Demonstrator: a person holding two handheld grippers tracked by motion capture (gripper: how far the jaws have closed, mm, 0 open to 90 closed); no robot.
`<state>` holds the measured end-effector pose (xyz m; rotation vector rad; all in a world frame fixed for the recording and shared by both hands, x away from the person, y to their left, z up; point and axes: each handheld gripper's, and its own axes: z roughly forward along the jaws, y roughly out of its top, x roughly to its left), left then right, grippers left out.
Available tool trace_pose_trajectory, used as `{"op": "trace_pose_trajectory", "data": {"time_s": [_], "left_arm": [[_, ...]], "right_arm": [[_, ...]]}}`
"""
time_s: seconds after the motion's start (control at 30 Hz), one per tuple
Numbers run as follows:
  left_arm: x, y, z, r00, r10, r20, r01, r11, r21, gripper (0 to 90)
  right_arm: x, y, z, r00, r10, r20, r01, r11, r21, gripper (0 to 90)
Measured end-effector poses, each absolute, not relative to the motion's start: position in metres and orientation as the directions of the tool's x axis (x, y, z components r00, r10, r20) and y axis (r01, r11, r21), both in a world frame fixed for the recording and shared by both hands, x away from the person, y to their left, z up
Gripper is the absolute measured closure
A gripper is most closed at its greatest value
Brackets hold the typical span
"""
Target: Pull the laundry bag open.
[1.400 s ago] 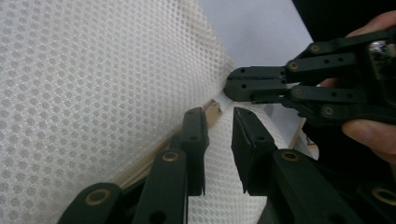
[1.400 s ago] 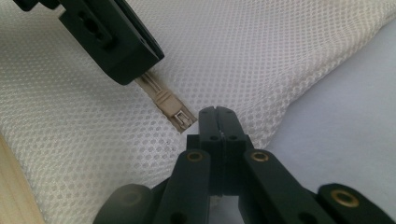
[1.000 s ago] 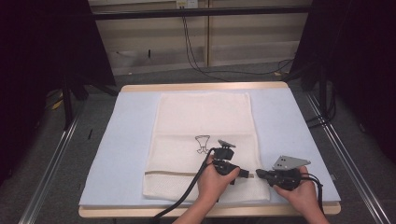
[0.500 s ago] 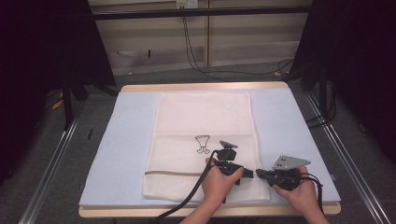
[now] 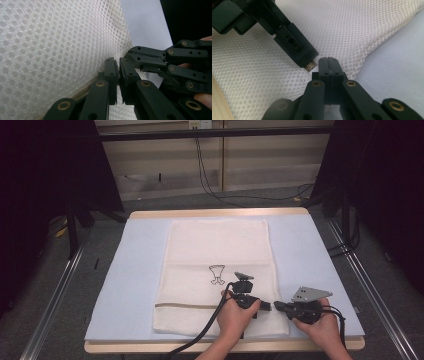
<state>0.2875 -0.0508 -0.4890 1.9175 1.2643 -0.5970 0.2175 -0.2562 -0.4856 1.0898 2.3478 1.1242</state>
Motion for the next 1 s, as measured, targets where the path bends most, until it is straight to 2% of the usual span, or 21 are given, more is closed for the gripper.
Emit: {"op": "trace_pose_trajectory", "data": {"time_s": [0.4,1.0], "left_arm": [[0.29,-0.048,-0.49,0.37,0.559,-0.742,0.929,-0.213,0.303,87.3],[0.296,-0.031,-0.483,0.375,0.563,-0.737,0.927,-0.251,0.279,87.5]], "right_arm": [[0.217,-0.256,-0.486,-0.664,0.747,0.025,0.493,0.412,0.766,90.0],[0.217,-0.256,-0.486,-0.663,0.748,0.023,0.493,0.414,0.766,90.0]]}}
